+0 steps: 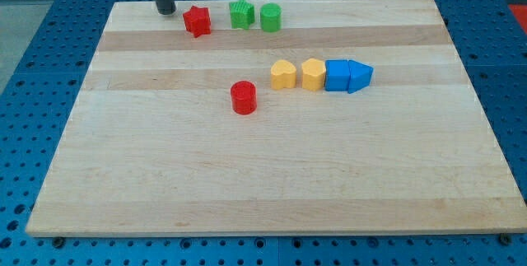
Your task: Push the yellow heart towards the center right of the board
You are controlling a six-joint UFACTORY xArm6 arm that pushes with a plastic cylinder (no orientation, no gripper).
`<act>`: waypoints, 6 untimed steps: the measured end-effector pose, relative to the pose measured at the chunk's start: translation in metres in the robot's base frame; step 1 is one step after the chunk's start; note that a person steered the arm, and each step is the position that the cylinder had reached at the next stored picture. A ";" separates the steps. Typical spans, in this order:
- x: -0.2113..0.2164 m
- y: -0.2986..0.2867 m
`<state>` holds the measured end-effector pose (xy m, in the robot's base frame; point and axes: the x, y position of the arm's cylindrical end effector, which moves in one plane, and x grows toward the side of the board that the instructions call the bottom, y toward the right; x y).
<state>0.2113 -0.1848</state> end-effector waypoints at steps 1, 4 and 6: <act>-0.004 0.036; -0.018 0.109; -0.018 0.164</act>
